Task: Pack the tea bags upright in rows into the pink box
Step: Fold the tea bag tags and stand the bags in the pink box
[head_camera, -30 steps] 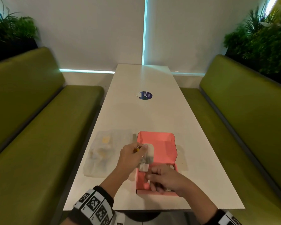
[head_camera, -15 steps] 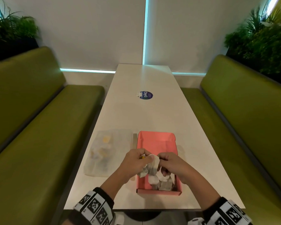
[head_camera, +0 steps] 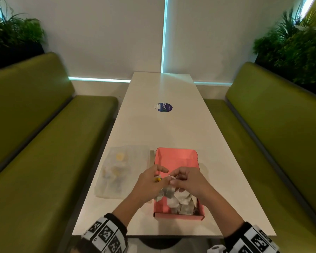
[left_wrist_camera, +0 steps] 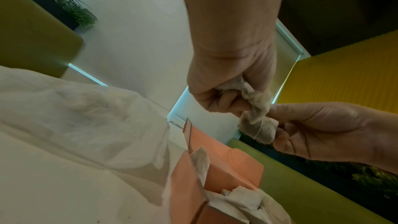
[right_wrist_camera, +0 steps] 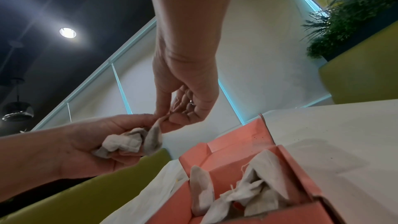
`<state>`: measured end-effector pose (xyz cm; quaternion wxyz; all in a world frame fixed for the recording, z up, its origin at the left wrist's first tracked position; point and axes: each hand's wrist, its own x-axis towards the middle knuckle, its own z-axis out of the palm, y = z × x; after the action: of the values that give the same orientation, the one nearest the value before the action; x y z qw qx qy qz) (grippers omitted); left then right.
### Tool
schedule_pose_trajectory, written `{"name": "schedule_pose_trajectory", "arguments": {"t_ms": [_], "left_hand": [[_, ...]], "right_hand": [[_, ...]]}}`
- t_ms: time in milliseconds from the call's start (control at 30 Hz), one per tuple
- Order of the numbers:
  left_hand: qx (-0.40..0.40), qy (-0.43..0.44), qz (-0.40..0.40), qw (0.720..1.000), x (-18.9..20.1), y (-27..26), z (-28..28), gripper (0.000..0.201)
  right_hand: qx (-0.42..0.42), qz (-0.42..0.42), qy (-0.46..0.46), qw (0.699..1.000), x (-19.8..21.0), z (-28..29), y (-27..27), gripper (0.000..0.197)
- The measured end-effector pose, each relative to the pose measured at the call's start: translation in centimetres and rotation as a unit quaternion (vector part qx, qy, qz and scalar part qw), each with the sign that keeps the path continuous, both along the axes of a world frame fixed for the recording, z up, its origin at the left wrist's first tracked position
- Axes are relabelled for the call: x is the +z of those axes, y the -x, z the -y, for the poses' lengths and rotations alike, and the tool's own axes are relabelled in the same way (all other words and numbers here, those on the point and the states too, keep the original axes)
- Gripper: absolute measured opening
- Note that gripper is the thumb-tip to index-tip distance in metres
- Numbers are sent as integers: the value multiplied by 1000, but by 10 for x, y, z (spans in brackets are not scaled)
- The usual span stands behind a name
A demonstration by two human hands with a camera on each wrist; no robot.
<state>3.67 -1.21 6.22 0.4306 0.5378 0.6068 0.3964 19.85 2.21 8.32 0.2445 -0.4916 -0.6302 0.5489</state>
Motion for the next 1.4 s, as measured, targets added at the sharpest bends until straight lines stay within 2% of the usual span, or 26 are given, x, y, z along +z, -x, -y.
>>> {"name": "schedule_pose_trajectory", "arguments": {"t_ms": [100,200,333,433,533,600,700,833,1033,1167,1300,1400], "left_hand": [[31,0,8,999,-9,12,1,5],[76,16,-36,996,-23,26,4,3],[46,85,-85,992,-37,31,13,37],[17,108,-109,988,-45,26,17,60],[13,112,-148,983,-51,21,19,58],[19,113,-147,982,-53,19,20,53],[30,118,-141,983,-54,17,21,50],[36,121,-138,982,-54,17,23,49],[39,126,-137,982,-53,17,23,48],[42,133,-131,982,-54,16,23,47],[46,134,-133,981,-55,17,22,44],[47,137,-130,981,-58,17,22,41]], "right_hand": [[-8,37,-43,998,-7,-4,4,21],[7,115,-88,989,-16,-7,10,28],[47,186,-112,975,-31,-10,22,29],[51,219,-121,967,-45,-12,34,19],[35,254,-129,958,-57,-14,43,18],[6,268,-134,954,-66,-16,46,20],[-15,330,-161,930,-76,-19,47,19],[-1,310,-157,938,-78,-19,47,20],[-17,349,-202,915,-71,-17,47,18],[-46,310,-184,931,-68,-15,48,27],[-53,274,-196,940,-62,-10,43,27],[-39,308,-234,921,-59,-3,35,22]]}}
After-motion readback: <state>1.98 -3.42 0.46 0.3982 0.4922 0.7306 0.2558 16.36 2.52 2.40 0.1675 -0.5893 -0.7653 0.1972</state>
